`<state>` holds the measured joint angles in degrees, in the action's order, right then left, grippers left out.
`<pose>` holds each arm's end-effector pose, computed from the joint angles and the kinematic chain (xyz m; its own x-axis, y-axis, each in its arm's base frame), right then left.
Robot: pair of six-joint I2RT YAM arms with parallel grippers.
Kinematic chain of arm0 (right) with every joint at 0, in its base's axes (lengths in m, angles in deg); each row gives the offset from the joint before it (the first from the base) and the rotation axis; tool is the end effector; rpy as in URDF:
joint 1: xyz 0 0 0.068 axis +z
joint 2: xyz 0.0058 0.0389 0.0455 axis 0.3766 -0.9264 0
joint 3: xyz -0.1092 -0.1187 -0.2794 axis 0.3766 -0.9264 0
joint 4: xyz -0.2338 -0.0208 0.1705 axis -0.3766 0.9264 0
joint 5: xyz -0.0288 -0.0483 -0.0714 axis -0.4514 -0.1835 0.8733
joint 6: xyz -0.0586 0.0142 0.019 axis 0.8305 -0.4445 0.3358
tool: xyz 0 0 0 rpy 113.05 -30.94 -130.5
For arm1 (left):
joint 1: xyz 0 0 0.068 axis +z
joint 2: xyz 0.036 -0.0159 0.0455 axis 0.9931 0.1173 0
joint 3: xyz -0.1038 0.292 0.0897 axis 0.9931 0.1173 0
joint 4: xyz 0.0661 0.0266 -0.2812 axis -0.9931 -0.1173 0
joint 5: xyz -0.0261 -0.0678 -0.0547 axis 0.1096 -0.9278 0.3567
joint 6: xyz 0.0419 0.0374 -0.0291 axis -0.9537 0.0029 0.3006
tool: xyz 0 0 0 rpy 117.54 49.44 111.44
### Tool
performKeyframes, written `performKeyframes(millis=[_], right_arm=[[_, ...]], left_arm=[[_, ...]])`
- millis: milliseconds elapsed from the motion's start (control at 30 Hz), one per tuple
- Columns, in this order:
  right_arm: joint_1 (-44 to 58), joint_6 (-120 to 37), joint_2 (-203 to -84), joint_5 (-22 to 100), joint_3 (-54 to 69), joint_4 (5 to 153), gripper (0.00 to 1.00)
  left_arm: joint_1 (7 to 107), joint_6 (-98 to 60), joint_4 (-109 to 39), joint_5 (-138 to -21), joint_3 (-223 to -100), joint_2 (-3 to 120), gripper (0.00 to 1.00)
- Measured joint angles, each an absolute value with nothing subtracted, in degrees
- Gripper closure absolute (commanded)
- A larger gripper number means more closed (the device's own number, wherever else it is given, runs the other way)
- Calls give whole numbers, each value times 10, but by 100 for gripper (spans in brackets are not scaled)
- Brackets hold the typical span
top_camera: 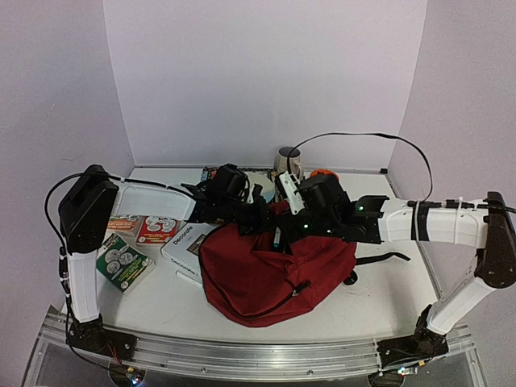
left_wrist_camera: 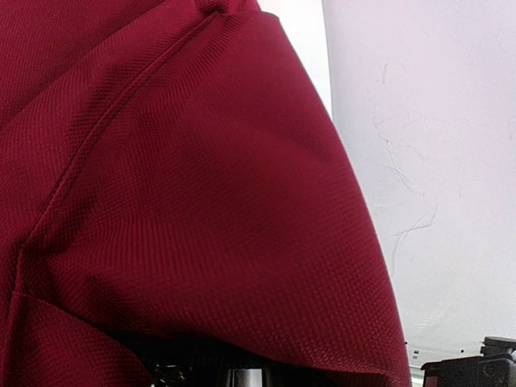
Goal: Pack the student bag
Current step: Place the pen in the lower front pocket of the bag.
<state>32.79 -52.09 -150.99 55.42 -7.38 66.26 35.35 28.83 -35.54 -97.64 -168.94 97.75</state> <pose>0.2369 0.3238 0.3203 -0.3597 -0.0044 -0.9331 -0.6441 0.7247 0.2449 0.3243 -0.3915 0.2277 -0.9750 -0.0738 -0.2096 0.1423 0.5172 -0.8440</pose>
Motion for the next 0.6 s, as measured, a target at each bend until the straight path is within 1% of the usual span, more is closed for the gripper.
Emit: performKeyframes(millis=[167,333,533,600], right_arm=[[327,-524,-1510,564,-75,662,100],[326,-524,-1510,568,-75,658,100],[327,-525,-1510,576,-75,650,100],[328,-525,-1510,580,-75,648,100]], left_arm=[[347,295,-343,-958,-1689,978,62],[344,286,-344,-928,-1672,963,48],[344,262,-377,-878,-1655,932,36],[344,251,-392,-858,-1645,914,33]])
